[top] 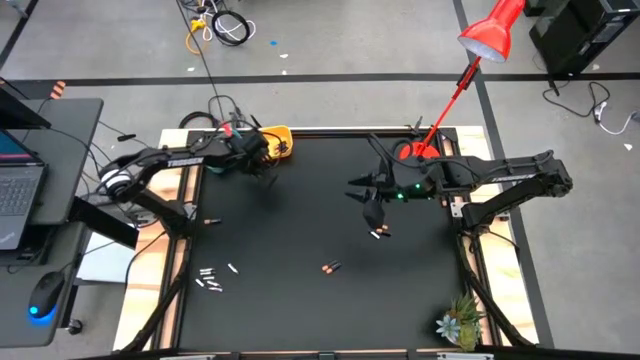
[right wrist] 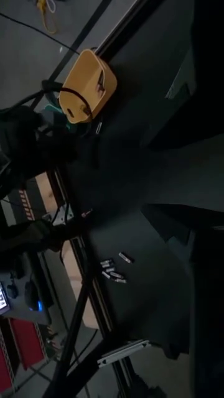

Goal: Sort batteries
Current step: Put the silver battery into the blue bin

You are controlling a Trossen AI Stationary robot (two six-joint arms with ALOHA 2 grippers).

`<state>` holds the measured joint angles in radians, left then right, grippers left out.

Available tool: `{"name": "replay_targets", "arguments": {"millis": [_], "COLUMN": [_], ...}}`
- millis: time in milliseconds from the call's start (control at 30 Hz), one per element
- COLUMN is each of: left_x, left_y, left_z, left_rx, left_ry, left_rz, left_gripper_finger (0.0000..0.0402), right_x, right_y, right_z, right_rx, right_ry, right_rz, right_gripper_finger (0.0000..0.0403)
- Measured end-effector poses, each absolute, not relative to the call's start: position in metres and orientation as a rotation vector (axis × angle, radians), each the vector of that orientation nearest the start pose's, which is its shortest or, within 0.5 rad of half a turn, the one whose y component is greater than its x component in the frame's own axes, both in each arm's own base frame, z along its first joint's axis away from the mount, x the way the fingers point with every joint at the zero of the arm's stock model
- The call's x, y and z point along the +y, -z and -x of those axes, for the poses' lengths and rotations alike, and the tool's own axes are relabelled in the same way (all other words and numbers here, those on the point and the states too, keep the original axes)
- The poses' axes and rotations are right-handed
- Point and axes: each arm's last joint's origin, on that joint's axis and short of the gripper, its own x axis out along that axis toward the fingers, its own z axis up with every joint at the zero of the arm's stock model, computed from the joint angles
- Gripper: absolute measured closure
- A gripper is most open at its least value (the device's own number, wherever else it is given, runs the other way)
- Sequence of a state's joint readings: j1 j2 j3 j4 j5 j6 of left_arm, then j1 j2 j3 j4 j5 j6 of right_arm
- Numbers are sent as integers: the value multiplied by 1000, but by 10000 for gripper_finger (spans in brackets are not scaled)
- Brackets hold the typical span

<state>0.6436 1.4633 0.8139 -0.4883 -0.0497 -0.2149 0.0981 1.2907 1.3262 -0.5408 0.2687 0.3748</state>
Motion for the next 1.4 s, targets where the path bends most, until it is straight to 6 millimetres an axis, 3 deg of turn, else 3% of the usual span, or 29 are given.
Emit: {"name": "replay_targets", "arguments": {"millis": [167,300,667,1067,1200,1400], "left_x": [163,166,179,181,181,182], "left_y": [-164,-165,-154,-140,-140,-140], "left_z": [-212,-212,-212,-215,-216,-216], "left_rx": [1097,1089,1082,1128,1123,1119], "left_ry": [-755,-824,-799,-764,-744,-728], "left_rz": [526,475,489,524,520,505], "left_gripper_finger": [198,199,199,204,245,376], "right_x": [16,15,15,15,15,15], "right_y": [-380,-380,-380,-380,-380,-380], "right_z": [-273,-273,-273,-273,-273,-273], "right_rx": [458,457,454,452,452,451], "right_ry": [268,273,276,280,280,282], "right_rz": [-277,-285,-298,-318,-318,-322], "right_gripper_finger": [245,245,245,245,245,245]}}
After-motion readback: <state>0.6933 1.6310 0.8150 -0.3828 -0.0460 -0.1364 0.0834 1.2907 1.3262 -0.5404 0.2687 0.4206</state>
